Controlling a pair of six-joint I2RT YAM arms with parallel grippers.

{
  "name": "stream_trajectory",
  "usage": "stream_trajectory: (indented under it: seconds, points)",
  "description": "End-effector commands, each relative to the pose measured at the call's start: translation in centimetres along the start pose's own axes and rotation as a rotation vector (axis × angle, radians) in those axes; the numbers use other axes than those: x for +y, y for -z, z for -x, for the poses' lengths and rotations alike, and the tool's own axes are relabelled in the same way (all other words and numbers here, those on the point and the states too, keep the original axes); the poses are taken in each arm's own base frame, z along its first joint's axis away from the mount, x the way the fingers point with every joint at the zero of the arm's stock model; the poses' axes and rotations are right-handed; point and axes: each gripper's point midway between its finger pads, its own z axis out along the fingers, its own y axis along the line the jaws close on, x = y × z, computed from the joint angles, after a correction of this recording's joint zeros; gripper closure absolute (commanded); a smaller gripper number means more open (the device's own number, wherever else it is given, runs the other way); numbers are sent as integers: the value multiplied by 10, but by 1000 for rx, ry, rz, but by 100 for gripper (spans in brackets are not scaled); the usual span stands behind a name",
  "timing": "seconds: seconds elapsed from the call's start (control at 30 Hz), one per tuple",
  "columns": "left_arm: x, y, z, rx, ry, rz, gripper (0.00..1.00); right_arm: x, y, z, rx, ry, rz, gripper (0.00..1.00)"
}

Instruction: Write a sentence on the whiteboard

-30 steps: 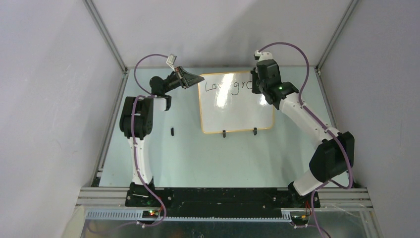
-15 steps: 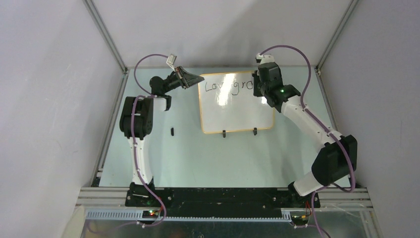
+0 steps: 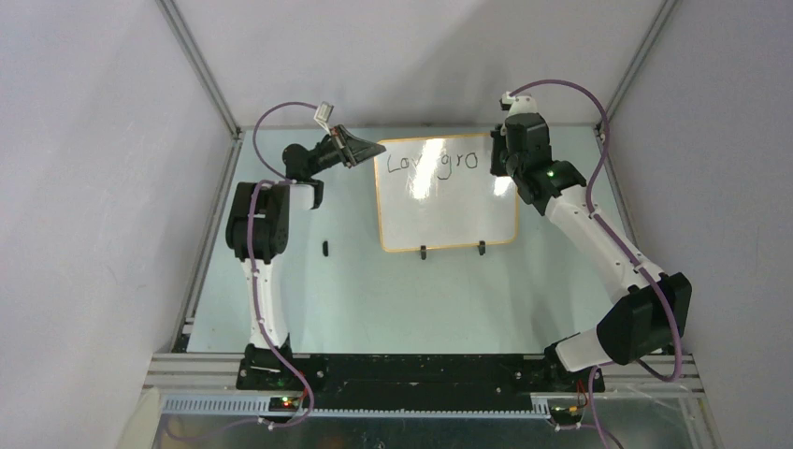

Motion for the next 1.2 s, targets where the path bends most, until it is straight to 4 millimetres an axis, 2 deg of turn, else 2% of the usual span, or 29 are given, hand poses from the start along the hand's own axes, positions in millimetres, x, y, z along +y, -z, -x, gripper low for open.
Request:
stream_trajectory:
  seconds: [0.0,0.57,0.83,1.17]
  points:
    - [-28,-5,10,2,-87,-47,100,-3,10,15,-56,-27,7,100]
    - [-28,-5,9,2,-83,-44,100,-11,8,8,-52,-31,-9,100]
    - [-28,-5,10,-1,-86,-44,100,-2,3,7,-50,-26,36,100]
    - [-28,-6,9,2,-85,-46,100,1,-7,5,-47,-12,40,100]
